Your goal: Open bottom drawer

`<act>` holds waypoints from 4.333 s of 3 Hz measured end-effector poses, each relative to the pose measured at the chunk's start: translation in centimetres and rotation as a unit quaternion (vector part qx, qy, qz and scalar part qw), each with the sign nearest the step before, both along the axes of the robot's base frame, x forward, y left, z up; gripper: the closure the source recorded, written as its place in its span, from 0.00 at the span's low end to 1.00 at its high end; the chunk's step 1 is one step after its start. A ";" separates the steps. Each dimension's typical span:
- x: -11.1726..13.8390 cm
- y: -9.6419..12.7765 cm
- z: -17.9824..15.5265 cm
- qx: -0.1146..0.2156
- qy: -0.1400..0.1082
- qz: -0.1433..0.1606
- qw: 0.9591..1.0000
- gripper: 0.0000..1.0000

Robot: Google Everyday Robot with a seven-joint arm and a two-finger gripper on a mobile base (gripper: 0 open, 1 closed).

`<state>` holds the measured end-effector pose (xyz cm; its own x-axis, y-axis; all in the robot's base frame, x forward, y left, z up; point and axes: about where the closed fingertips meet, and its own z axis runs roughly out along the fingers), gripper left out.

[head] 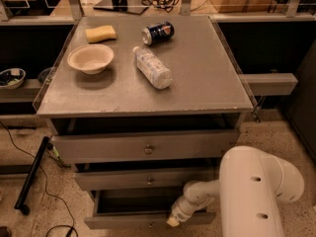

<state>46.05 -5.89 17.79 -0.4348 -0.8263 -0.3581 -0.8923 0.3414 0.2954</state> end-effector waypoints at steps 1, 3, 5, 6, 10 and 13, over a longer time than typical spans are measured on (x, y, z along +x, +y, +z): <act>0.4 0.2 0.5 0.005 -0.001 -0.009 1.000 1.00; 0.2 0.1 0.6 0.011 0.000 -0.018 1.000 1.00; 0.0 0.0 1.0 0.018 0.000 -0.031 0.999 1.00; 0.5 0.4 0.9 0.026 0.005 -0.030 0.999 1.00; 0.4 -0.4 1.2 0.029 0.003 -0.042 0.999 1.00; 0.4 -0.4 1.2 0.029 0.004 -0.042 0.999 0.27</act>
Offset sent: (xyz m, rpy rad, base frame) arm -0.1402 -0.0382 0.0151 0.1212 0.1216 -0.2369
